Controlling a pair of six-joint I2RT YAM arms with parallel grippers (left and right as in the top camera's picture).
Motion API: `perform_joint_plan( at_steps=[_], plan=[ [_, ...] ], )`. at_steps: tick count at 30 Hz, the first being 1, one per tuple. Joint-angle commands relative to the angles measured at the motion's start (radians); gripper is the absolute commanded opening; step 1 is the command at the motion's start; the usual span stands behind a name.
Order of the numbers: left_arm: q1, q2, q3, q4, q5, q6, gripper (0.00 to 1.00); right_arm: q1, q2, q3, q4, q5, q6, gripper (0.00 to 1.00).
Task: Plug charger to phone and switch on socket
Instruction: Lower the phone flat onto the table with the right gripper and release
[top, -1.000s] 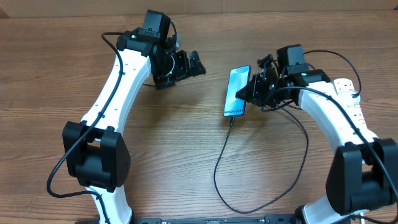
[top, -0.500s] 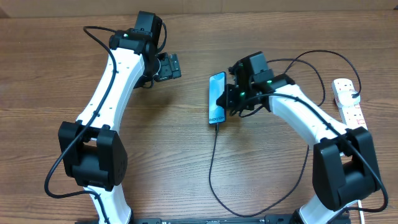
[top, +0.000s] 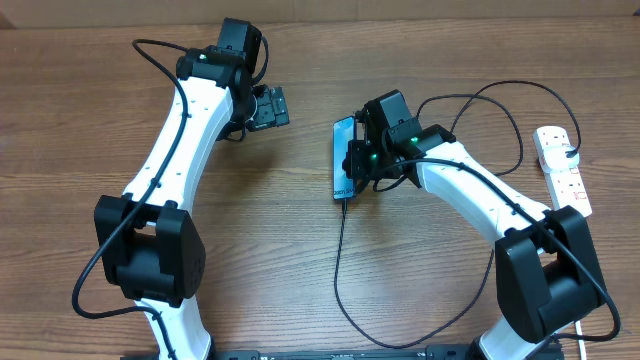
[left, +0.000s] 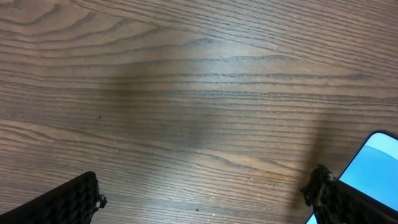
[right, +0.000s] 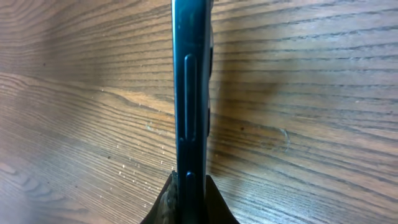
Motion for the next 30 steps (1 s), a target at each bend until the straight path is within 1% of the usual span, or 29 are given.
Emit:
perform_joint_plan(
  at_steps=[1,6,19,30],
  plan=[
    [-0.001,-0.012,0.005,0.001,-0.019,0.019,0.99,0.005,0.004,0.013,0.006,0.013,0.007,0.04],
    [-0.001,-0.012,0.005,0.001,-0.019,0.019,0.99,0.007,0.033,0.013,0.018,-0.05,0.008,0.04],
    [-0.001,-0.012,0.005,0.001,-0.019,0.019,1.0,0.05,0.073,0.012,0.083,-0.026,0.007,0.04],
    [-0.001,-0.012,0.005,0.001,-0.019,0.019,1.0,0.058,0.153,0.013,0.105,-0.031,0.034,0.04]
  ],
)
